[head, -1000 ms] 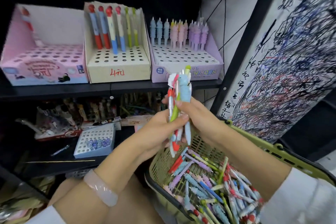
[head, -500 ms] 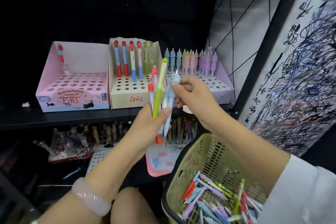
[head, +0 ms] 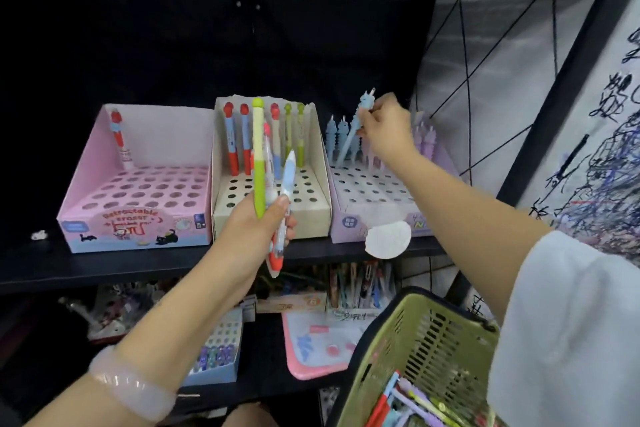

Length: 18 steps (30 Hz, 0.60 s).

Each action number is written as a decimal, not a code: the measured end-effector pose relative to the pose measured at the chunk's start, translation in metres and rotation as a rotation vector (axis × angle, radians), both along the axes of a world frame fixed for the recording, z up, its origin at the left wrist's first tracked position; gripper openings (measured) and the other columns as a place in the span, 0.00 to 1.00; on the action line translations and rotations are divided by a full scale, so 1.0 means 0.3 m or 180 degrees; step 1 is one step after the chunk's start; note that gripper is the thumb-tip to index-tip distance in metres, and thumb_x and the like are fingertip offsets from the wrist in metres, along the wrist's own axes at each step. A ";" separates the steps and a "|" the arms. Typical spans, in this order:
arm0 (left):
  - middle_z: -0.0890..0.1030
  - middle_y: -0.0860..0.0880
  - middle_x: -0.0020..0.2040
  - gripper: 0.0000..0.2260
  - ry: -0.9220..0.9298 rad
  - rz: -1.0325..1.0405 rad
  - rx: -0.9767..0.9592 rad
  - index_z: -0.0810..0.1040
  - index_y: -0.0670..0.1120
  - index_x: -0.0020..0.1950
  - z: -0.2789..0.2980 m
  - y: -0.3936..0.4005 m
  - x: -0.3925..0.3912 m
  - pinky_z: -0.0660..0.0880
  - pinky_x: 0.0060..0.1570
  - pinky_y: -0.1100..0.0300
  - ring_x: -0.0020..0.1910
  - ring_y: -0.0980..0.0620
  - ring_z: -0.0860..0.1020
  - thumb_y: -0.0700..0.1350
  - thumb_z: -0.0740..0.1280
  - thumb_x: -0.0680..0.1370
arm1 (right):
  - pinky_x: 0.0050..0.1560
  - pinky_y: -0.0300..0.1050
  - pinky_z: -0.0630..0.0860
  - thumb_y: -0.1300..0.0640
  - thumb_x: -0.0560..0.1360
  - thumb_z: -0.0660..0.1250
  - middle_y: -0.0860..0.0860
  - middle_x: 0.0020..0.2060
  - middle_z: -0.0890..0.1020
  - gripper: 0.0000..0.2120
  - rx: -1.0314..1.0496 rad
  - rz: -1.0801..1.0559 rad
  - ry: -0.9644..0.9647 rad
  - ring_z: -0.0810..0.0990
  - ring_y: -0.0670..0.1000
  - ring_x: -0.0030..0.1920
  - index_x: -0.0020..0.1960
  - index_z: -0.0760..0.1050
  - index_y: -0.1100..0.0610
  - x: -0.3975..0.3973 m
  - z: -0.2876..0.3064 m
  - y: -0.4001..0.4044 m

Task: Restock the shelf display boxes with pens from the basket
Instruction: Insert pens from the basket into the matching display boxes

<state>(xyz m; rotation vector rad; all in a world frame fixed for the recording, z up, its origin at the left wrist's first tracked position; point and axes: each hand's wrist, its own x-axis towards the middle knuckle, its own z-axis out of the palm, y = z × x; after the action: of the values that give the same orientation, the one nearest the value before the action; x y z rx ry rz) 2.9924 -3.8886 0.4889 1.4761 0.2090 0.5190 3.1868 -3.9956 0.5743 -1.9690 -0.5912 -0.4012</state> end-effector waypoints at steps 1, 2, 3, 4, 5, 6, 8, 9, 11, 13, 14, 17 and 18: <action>0.77 0.56 0.29 0.07 -0.0005 -0.0027 -0.0014 0.74 0.47 0.47 -0.002 0.007 0.004 0.73 0.34 0.65 0.29 0.61 0.75 0.47 0.59 0.80 | 0.51 0.56 0.78 0.57 0.79 0.62 0.60 0.46 0.79 0.09 -0.0084 -0.0030 -0.0009 0.81 0.59 0.47 0.52 0.68 0.64 0.014 -0.007 0.019; 0.77 0.56 0.28 0.07 -0.0025 -0.0065 -0.0045 0.74 0.46 0.47 -0.003 0.014 0.007 0.73 0.33 0.66 0.29 0.61 0.75 0.47 0.59 0.80 | 0.51 0.58 0.78 0.57 0.79 0.62 0.61 0.48 0.80 0.11 -0.0154 -0.0059 -0.0028 0.81 0.60 0.47 0.54 0.68 0.65 0.027 -0.010 0.033; 0.77 0.56 0.28 0.07 -0.0057 -0.0105 -0.0088 0.74 0.46 0.46 -0.004 0.020 0.010 0.73 0.32 0.67 0.28 0.61 0.74 0.46 0.59 0.80 | 0.50 0.58 0.78 0.56 0.79 0.62 0.61 0.49 0.80 0.13 -0.0218 -0.0089 -0.0064 0.81 0.60 0.47 0.55 0.68 0.66 0.038 -0.008 0.044; 0.77 0.56 0.28 0.07 -0.0092 -0.0139 -0.0132 0.74 0.46 0.46 -0.004 0.027 0.011 0.73 0.31 0.68 0.28 0.60 0.74 0.46 0.59 0.80 | 0.50 0.58 0.78 0.56 0.79 0.62 0.61 0.49 0.80 0.13 -0.0287 -0.0118 -0.0101 0.82 0.59 0.47 0.56 0.69 0.66 0.047 -0.005 0.052; 0.76 0.55 0.28 0.07 -0.0118 -0.0164 -0.0169 0.74 0.45 0.46 -0.004 0.033 0.013 0.73 0.31 0.68 0.28 0.60 0.74 0.45 0.59 0.80 | 0.50 0.58 0.78 0.55 0.79 0.62 0.60 0.48 0.80 0.13 -0.0349 -0.0137 -0.0125 0.82 0.59 0.46 0.56 0.69 0.65 0.056 -0.001 0.058; 0.76 0.55 0.28 0.07 -0.0138 -0.0176 -0.0200 0.73 0.45 0.45 -0.004 0.039 0.015 0.73 0.31 0.68 0.28 0.60 0.74 0.45 0.59 0.80 | 0.50 0.58 0.78 0.55 0.79 0.62 0.60 0.48 0.80 0.13 -0.0384 -0.0138 -0.0129 0.82 0.59 0.46 0.56 0.69 0.65 0.064 0.003 0.062; 0.77 0.55 0.28 0.07 -0.0149 -0.0167 -0.0247 0.74 0.45 0.46 -0.005 0.046 0.021 0.74 0.32 0.68 0.28 0.60 0.74 0.45 0.59 0.80 | 0.49 0.59 0.78 0.55 0.79 0.62 0.60 0.48 0.80 0.13 -0.0347 -0.0102 -0.0114 0.82 0.59 0.45 0.55 0.69 0.65 0.076 0.002 0.067; 0.77 0.55 0.28 0.07 -0.0140 -0.0158 -0.0272 0.74 0.44 0.47 -0.006 0.047 0.025 0.74 0.32 0.68 0.28 0.60 0.75 0.45 0.59 0.80 | 0.49 0.59 0.78 0.56 0.79 0.62 0.60 0.48 0.80 0.12 -0.0307 -0.0083 -0.0096 0.82 0.59 0.45 0.55 0.69 0.65 0.079 0.000 0.069; 0.78 0.55 0.28 0.08 -0.0125 -0.0164 -0.0344 0.74 0.43 0.47 -0.008 0.046 0.030 0.74 0.32 0.68 0.28 0.59 0.76 0.45 0.59 0.80 | 0.49 0.59 0.79 0.56 0.79 0.62 0.60 0.47 0.80 0.12 -0.0291 -0.0056 -0.0060 0.82 0.59 0.45 0.55 0.69 0.64 0.084 -0.005 0.072; 0.78 0.54 0.28 0.08 -0.0117 -0.0190 -0.0415 0.74 0.43 0.47 -0.010 0.044 0.032 0.74 0.32 0.68 0.28 0.59 0.76 0.45 0.59 0.80 | 0.49 0.58 0.79 0.55 0.79 0.62 0.59 0.47 0.80 0.12 -0.0334 -0.0030 -0.0075 0.83 0.57 0.44 0.54 0.69 0.64 0.088 -0.004 0.074; 0.78 0.54 0.28 0.08 -0.0110 -0.0204 -0.0432 0.74 0.43 0.47 -0.011 0.043 0.030 0.74 0.32 0.68 0.28 0.59 0.76 0.45 0.59 0.80 | 0.49 0.57 0.79 0.55 0.79 0.62 0.58 0.46 0.80 0.11 -0.0351 0.0000 -0.0088 0.83 0.56 0.44 0.54 0.69 0.63 0.090 -0.001 0.075; 0.78 0.54 0.29 0.08 -0.0105 -0.0207 -0.0452 0.74 0.43 0.47 -0.012 0.046 0.026 0.75 0.32 0.68 0.28 0.59 0.76 0.45 0.59 0.80 | 0.49 0.57 0.79 0.55 0.79 0.61 0.58 0.45 0.80 0.10 -0.0465 0.0059 -0.0138 0.83 0.55 0.44 0.53 0.68 0.62 0.095 0.010 0.084; 0.78 0.54 0.29 0.08 -0.0105 -0.0207 -0.0460 0.74 0.43 0.48 -0.012 0.049 0.023 0.75 0.32 0.68 0.28 0.59 0.76 0.45 0.59 0.80 | 0.48 0.57 0.79 0.55 0.79 0.61 0.59 0.46 0.80 0.11 -0.0546 0.0041 -0.0181 0.83 0.56 0.44 0.53 0.68 0.63 0.096 0.011 0.087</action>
<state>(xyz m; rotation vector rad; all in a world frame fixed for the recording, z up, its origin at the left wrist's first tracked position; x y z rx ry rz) 2.9994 -3.8740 0.4854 1.3285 0.1685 0.4657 3.2156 -3.9695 0.5776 -2.1217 -0.6937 -0.4110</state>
